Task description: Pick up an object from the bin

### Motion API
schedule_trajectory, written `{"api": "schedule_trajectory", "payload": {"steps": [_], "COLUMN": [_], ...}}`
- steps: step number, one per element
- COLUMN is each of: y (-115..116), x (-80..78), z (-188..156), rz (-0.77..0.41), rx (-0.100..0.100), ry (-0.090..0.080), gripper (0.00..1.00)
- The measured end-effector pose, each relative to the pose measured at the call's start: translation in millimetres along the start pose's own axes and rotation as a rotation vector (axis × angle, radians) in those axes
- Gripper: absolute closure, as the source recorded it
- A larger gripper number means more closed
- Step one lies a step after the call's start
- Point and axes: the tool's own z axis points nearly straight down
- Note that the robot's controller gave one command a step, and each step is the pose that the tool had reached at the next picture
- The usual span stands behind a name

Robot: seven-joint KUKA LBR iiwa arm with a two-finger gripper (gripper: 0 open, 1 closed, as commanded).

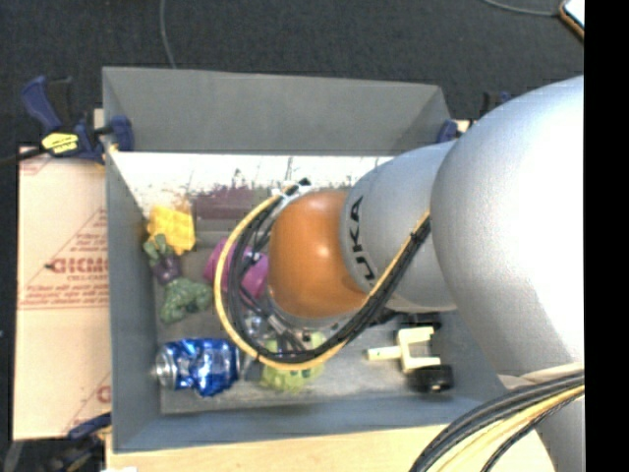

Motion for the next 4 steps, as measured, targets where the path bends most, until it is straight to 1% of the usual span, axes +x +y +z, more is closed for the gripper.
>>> {"api": "schedule_trajectory", "payload": {"steps": [1,2,3,4], "y": [-1.9,-12.5,-9.8,-42.5], "x": [-5.4,-47.0,-45.3,-20.2], "z": [4.7,-13.9,-10.2,-61.6], "rz": [-0.15,-0.067,-0.053,-0.236], "rx": [0.003,0.001,0.001,0.003], "ry": [-0.001,-0.002,-0.011,-0.007], "gripper": [1.0,1.0,1.0,1.0]}}
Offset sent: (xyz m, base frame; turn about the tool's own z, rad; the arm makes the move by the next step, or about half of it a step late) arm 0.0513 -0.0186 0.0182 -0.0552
